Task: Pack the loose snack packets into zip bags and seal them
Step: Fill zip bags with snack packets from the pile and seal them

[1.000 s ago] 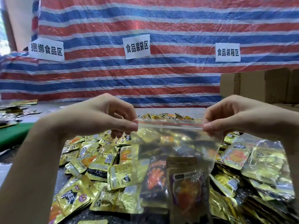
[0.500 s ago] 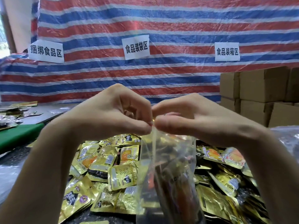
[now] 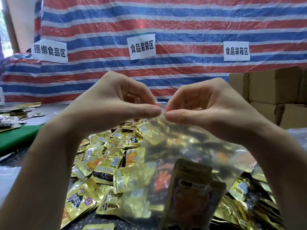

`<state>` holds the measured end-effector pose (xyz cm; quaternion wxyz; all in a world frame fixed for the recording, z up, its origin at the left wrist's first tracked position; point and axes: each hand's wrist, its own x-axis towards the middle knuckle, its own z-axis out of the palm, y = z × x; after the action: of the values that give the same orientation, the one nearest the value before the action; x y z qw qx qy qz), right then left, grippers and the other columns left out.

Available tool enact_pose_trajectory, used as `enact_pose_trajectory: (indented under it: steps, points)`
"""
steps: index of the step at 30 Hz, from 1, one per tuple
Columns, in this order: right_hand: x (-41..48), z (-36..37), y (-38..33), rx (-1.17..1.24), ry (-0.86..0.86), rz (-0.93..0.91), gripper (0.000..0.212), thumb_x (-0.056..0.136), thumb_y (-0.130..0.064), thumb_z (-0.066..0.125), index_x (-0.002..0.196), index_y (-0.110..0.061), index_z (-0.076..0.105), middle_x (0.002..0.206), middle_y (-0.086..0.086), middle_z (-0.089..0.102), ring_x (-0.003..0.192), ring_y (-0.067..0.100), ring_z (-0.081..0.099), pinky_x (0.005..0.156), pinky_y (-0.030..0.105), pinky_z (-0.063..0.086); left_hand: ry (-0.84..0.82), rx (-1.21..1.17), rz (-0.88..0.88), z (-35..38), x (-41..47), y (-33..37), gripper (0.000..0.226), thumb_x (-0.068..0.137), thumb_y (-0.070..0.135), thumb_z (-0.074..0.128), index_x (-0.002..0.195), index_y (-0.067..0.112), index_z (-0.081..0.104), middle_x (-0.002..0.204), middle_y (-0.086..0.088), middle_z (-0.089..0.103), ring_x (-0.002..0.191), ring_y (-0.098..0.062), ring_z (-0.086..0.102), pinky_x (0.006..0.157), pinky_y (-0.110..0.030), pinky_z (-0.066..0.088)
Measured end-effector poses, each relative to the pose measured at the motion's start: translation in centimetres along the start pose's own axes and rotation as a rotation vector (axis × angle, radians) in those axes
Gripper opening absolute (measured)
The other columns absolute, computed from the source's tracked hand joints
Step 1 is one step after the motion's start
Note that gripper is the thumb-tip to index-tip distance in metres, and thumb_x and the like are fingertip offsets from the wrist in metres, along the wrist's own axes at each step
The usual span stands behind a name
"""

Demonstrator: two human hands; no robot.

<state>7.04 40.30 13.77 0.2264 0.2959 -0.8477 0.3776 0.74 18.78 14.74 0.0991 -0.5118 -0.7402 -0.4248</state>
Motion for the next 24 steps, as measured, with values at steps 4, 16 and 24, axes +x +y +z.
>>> enact_pose_trajectory:
  steps: [4,16,24]
  points:
    - [0.0,0.0,-0.2,-0.026,0.0,0.047,0.006,0.083,-0.019,0.078,0.082,-0.013,0.075,0.076,0.009,0.071,0.073,0.032,0.065,0.066,0.044,0.053,-0.011,-0.041,-0.015,0.5,0.3,-0.1,0.03,0.068,0.036,0.088,0.084,0.013,0.078,0.08,-0.011,0.073,0.068,-0.018,0.063,0.061,-0.023,0.051]
    - [0.0,0.7,-1.2,-0.06,0.001,0.107,0.009,0.078,-0.024,0.075,0.079,-0.015,0.076,0.08,0.018,0.071,0.073,0.039,0.062,0.064,0.051,0.049,-0.011,-0.04,-0.019,1.2,0.5,0.0,0.015,0.07,0.02,0.078,0.079,0.009,0.073,0.074,-0.016,0.069,0.067,-0.018,0.059,0.062,-0.036,0.044]
    - [0.0,1.1,-1.5,-0.079,-0.001,0.096,0.005,0.083,-0.01,0.073,0.078,-0.011,0.073,0.073,0.023,0.063,0.06,0.025,0.05,0.06,0.056,0.045,-0.118,0.041,-0.009,0.9,0.1,0.0,0.02,0.075,0.043,0.071,0.081,0.024,0.074,0.074,-0.001,0.069,0.068,-0.011,0.062,0.061,-0.027,0.048]
